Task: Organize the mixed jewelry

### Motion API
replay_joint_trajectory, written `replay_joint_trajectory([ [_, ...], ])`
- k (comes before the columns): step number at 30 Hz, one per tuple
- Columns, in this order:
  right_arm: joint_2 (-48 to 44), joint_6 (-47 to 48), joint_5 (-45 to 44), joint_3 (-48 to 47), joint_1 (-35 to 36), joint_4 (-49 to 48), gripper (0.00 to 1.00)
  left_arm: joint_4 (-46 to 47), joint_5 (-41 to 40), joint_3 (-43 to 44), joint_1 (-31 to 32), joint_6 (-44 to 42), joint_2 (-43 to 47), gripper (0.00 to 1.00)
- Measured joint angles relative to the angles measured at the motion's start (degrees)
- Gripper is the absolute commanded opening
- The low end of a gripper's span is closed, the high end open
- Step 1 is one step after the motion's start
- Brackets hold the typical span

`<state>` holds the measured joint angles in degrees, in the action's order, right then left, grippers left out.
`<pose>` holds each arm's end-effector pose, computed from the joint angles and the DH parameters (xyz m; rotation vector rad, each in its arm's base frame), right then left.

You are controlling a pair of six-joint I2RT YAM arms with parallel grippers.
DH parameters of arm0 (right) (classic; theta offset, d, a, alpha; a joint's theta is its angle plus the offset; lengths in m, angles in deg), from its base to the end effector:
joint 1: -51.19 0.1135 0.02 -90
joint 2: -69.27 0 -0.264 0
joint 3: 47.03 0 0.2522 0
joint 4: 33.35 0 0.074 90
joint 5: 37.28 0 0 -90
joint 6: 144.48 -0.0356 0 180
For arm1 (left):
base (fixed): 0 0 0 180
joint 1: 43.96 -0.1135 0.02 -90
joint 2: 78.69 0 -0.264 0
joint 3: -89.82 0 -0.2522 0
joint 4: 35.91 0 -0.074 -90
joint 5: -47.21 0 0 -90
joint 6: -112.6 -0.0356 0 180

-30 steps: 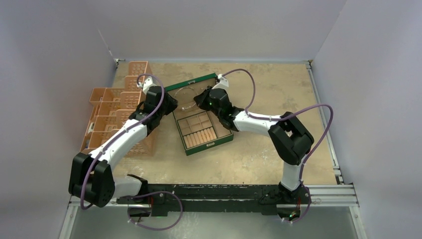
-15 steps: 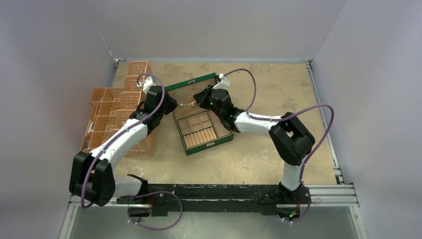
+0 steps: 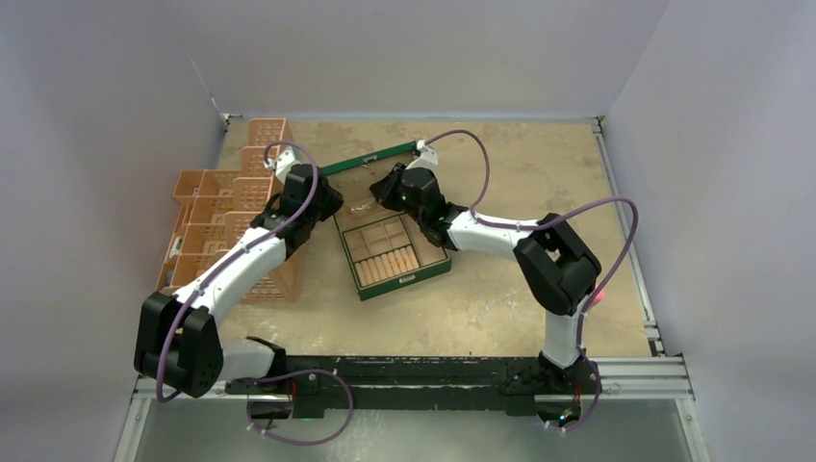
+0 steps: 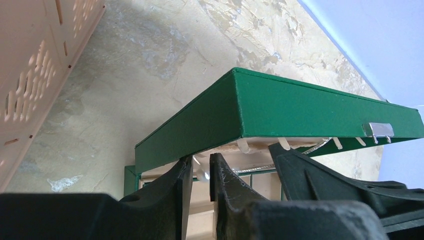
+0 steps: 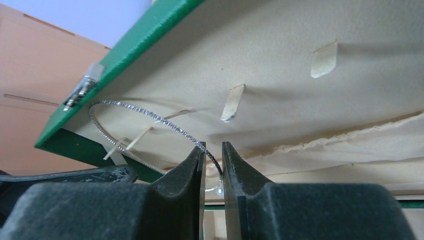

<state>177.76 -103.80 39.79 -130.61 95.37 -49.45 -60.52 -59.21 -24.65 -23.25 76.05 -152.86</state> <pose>0.3210 0.3008 0.2410 0.2582 1.8107 0.9950 0.2727 -0.0924 0.2703 -0.7675 2.0177 -0.4532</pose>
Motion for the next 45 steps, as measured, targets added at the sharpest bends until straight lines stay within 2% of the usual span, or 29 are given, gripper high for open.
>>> replay_joint_trajectory([
  [6,1.4,-0.2,0.5,-0.7,0.0,2.4,0.3,-0.4,0.0,0.2,0.0,0.6,0.0,0.24],
  [10,1.4,-0.7,0.7,-0.7,0.0,3.3,0.43,-0.9,0.3,0.2,0.0,1.0,0.6,0.3],
  [14,0.1,-0.9,1.1,0.6,0.0,3.3,0.48,-2.2,0.9,0.2,0.0,1.0,2.8,0.36],
  [23,-3.8,-0.5,1.9,2.5,-0.7,2.9,0.47,-3.5,1.9,0.2,-0.1,-0.2,9.2,0.4],
  [35,-0.8,9.4,3.8,0.3,-0.7,-1.4,0.45,-5.7,2.7,0.2,-0.1,-0.6,13.4,0.42],
  [45,1.7,10.8,5.1,-2.3,-0.7,1.2,0.31,-6.9,2.7,0.2,-0.1,-0.9,13.9,0.43],
])
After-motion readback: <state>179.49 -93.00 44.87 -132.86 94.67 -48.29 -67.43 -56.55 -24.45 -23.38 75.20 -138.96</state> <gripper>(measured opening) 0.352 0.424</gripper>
